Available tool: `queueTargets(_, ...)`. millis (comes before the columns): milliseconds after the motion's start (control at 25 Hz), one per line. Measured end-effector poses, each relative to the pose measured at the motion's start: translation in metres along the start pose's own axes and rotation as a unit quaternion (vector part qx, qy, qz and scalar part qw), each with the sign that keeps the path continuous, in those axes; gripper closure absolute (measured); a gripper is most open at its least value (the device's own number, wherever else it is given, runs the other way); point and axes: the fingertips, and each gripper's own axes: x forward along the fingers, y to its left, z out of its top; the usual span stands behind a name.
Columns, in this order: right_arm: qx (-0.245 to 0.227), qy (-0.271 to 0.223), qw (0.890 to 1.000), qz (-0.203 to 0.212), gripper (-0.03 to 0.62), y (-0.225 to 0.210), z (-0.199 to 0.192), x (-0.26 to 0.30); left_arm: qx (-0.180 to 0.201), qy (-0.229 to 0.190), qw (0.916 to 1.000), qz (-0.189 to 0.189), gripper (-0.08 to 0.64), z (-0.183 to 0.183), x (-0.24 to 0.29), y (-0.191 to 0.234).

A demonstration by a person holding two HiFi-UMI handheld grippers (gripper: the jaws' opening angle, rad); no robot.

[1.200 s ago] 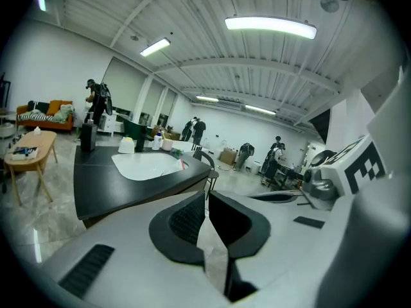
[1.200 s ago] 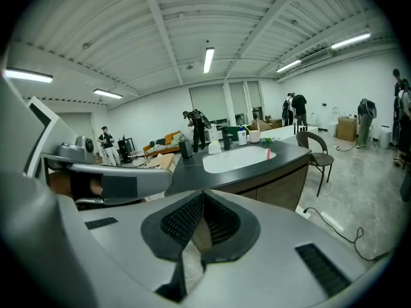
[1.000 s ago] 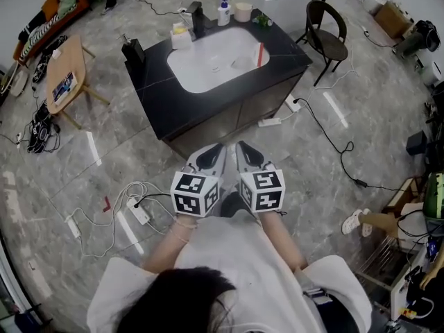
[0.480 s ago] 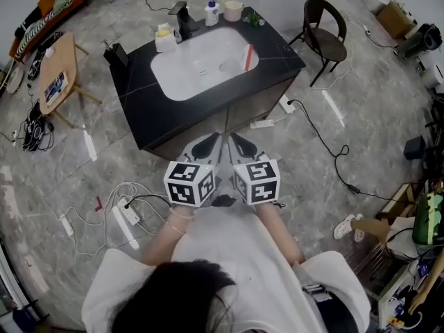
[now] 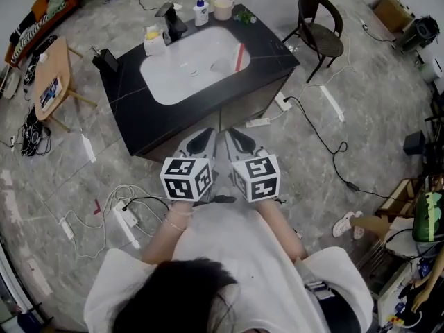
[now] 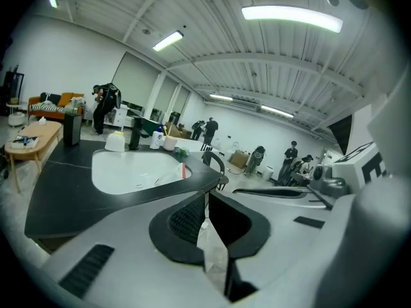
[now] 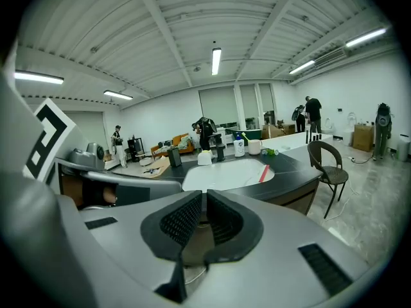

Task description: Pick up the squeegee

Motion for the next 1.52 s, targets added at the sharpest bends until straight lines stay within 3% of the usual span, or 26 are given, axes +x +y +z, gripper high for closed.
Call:
queueTargets(200, 0.011, -0.030, 0.999, -0.011, 0.563, -0.013, 0.011, -0.005, -0.002, 0.001, 1.0000, -0.009, 0.519, 0.000, 0.007, -0.005)
queueTargets(760, 0.042, -0.030, 0.999, -0.005, 0.563, -0.020, 0.004, -0.008, -0.008, -0.004, 0.9997, -0.021, 0.520, -0.006, 0.009, -0.010)
queueTargets(1280, 0.034, -0.015, 0.999, -0.002, 0.563, -0.030, 0.010, 0.016, -0.007, -0.008, 0.9990, -0.044, 0.520, 0.010, 0.033, 0.000)
queueTargets(1520, 0.044, -0.011, 0.999, -0.010, 0.563, -0.050, 0.021, 0.039, 0.029, -0.019, 0.9978, -0.057, 0.520, 0.033, 0.055, 0.005)
